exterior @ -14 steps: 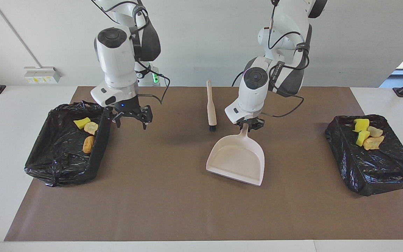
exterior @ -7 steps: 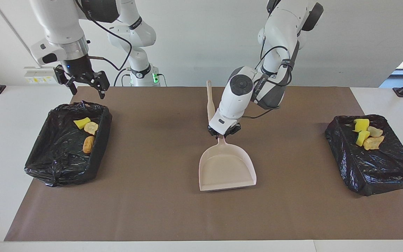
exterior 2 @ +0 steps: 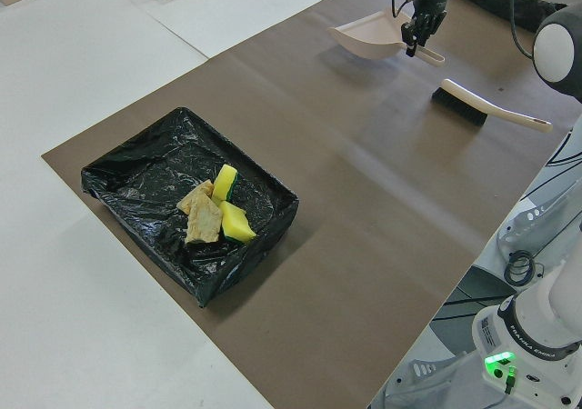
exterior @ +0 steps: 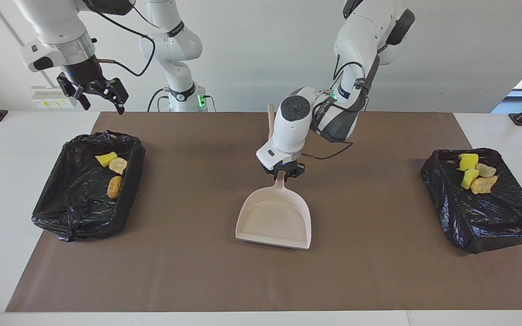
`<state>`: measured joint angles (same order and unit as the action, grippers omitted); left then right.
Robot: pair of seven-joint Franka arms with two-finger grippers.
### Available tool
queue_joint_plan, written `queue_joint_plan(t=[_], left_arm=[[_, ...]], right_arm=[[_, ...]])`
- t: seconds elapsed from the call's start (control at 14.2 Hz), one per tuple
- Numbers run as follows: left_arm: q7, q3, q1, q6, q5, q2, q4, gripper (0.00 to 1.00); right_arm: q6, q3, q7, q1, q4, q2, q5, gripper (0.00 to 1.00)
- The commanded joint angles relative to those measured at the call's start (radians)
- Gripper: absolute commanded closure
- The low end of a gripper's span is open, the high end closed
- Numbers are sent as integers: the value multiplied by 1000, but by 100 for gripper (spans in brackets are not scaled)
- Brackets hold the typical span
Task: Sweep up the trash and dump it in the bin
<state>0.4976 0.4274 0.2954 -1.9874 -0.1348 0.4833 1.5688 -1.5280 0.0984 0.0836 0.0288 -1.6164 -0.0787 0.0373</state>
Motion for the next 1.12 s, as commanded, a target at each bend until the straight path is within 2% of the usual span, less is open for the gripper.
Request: queue_joint_plan(t=[0.0,0.14,0.21,0.28,0.35,0.56,0.7,0.84,1.05], left_arm=[[-20,8,-9,2,0,-2,-1,53],[-22,8,-21,7,1,-14,8,39],[-22,8,-25,12,1,-23,13,28],[-21,8,-30,16,1,-37,19,12],[-24,4,-38,27,1,-61,31,0],[-25,-12,-50,114,1,-123,34,0],[-20,-56,-48,197,0,-164,45,0],[-52,-125,-48,210,1,-262,100,0],[-151,-218,-47,213,1,-446,242,0]], right_arm=[[17,10,-31,-3,-30,-29,-34,0],[29,17,-94,-10,-22,-27,-62,0],[32,18,-122,-15,-19,-26,-51,0],[31,20,-128,-18,-11,-21,-43,0],[29,18,-124,-17,-2,-16,-37,0],[22,9,-119,-3,-10,-22,-22,0],[25,9,-125,-3,-11,-24,-23,0],[31,9,-128,-12,-10,-23,-33,0],[28,10,-123,-6,-16,-27,-20,0]])
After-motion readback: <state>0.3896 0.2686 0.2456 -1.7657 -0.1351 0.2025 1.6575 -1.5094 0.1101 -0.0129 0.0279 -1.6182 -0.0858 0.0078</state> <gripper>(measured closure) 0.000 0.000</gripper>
